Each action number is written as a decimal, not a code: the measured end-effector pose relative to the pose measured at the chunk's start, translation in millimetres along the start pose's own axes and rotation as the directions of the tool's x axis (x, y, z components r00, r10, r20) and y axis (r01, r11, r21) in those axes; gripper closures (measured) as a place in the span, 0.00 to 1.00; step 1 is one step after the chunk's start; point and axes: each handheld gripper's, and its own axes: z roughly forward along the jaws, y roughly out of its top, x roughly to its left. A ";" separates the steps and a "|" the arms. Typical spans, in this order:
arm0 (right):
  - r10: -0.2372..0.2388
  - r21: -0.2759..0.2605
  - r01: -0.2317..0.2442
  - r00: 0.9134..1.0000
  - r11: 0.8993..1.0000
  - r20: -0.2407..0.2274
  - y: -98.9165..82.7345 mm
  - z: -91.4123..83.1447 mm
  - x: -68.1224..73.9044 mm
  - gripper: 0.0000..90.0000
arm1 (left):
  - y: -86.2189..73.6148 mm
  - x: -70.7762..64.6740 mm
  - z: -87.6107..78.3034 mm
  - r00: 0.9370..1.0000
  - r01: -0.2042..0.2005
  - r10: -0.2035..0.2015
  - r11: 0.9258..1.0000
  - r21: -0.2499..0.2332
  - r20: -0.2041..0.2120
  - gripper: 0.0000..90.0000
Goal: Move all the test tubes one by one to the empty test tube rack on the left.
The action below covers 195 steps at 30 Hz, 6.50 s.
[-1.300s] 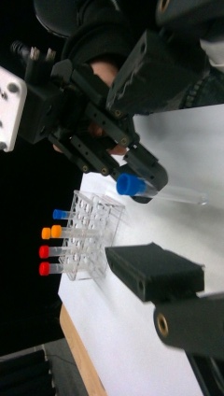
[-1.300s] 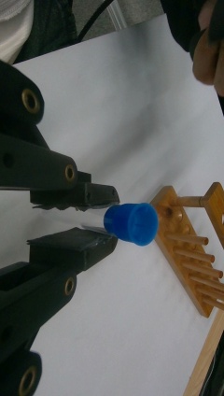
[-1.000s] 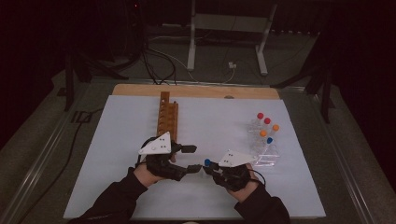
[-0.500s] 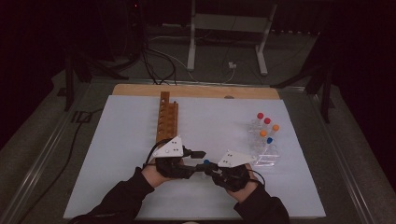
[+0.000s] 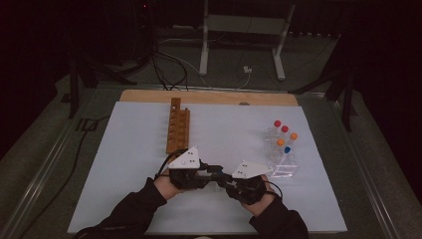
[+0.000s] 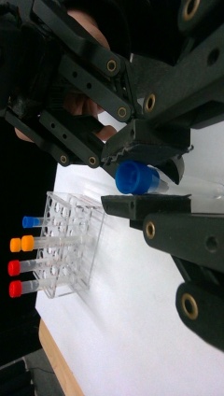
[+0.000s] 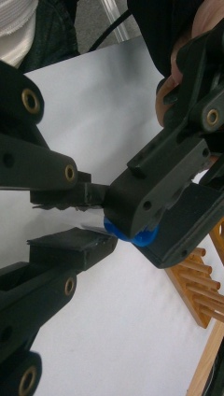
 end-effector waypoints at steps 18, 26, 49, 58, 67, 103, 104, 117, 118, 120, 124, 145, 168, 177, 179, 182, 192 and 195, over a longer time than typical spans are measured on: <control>0.025 -0.040 -0.024 1.000 0.999 0.017 -2.3 -2.9 -3.3 0.74 | 5.5 2.2 -4.1 1.000 -0.014 0.014 1.000 -0.007 -0.021 0.86; 0.056 -0.067 -0.053 0.998 0.996 0.034 -4.0 -7.5 -8.2 0.53 | 11.9 12.1 -16.3 0.999 -0.007 0.006 1.000 -0.012 -0.049 0.86; 0.076 -0.128 -0.069 0.996 0.989 0.047 -5.5 -16.1 -12.0 0.03 | 35.6 46.2 -44.6 0.992 0.009 -0.009 1.000 0.000 -0.126 0.86; 0.075 -0.151 -0.066 0.995 0.986 0.060 -5.0 -20.7 -12.6 0.01 | 49.8 64.2 -54.1 0.984 -0.001 0.003 1.000 0.009 -0.177 0.86; 0.085 -0.164 -0.074 0.995 0.984 0.060 -5.1 -23.2 -13.2 0.00 | 54.2 92.5 -72.6 0.964 0.033 -0.038 0.999 -0.025 -0.263 0.86; 0.082 -0.153 -0.075 0.996 0.985 0.037 -8.6 -23.5 -16.2 0.00 | 43.5 220.8 -87.9 0.811 0.150 -0.156 0.987 -0.057 -0.564 0.86; 0.083 -0.154 -0.076 0.996 0.985 0.037 -8.8 -23.9 -16.6 0.00 | 41.7 222.6 -85.7 0.811 0.152 -0.157 0.987 -0.056 -0.564 0.86; 0.084 -0.146 -0.080 0.996 0.986 0.025 -10.8 -22.5 -18.0 0.00 | 18.3 238.4 -66.0 0.789 0.188 -0.180 0.981 -0.049 -0.587 0.86; 0.085 -0.144 -0.081 0.996 0.986 0.022 -11.0 -22.3 -18.2 0.00 | 16.6 238.6 -64.6 0.789 0.189 -0.181 0.981 -0.049 -0.587 0.86; 0.086 -0.144 -0.082 0.996 0.986 0.021 -11.4 -22.2 -18.5 0.00 | 12.3 239.2 -61.3 0.790 0.199 -0.187 0.979 -0.046 -0.584 0.86; 0.089 -0.145 -0.085 0.996 0.986 0.019 -11.5 -22.5 -18.7 0.00 | 5.3 239.1 -56.3 0.790 0.212 -0.195 0.977 -0.041 -0.581 0.86; 0.083 -0.138 -0.081 0.997 0.987 0.007 -11.5 -23.1 -18.4 0.00 | -21.2 238.3 -46.6 0.785 0.244 -0.210 0.970 -0.020 -0.582 0.86; 0.089 -0.133 -0.088 0.996 0.987 0.002 -12.0 -22.4 -19.6 0.00 | -29.1 238.2 -54.5 0.771 0.280 -0.259 0.958 -0.056 -0.581 0.85; 0.093 -0.135 -0.092 0.996 0.987 0.000 -11.5 -23.2 -19.6 0.00 | -28.4 237.8 -54.5 0.775 0.308 -0.277 0.950 -0.043 -0.568 0.72; 0.091 -0.137 -0.090 0.996 0.986 0.000 -11.3 -23.7 -19.7 0.00 | -25.6 235.4 -56.8 0.775 0.313 -0.288 0.948 -0.054 -0.563 0.61; 0.093 -0.141 -0.092 0.996 0.986 0.002 -10.9 -25.0 -20.1 0.00 | -19.4 229.9 -60.9 0.791 0.300 -0.286 0.952 -0.065 -0.540 0.50; 0.092 -0.160 -0.087 0.996 0.983 0.023 -8.3 -32.0 -22.1 0.00 | 4.1 200.7 -71.9 0.853 0.257 -0.264 0.963 -0.078 -0.451 0.14; 0.090 -0.164 -0.083 0.995 0.983 0.037 -7.5 -35.6 -23.7 0.00 | 6.8 191.0 -74.1 0.868 0.246 -0.259 0.965 -0.086 -0.425 0.10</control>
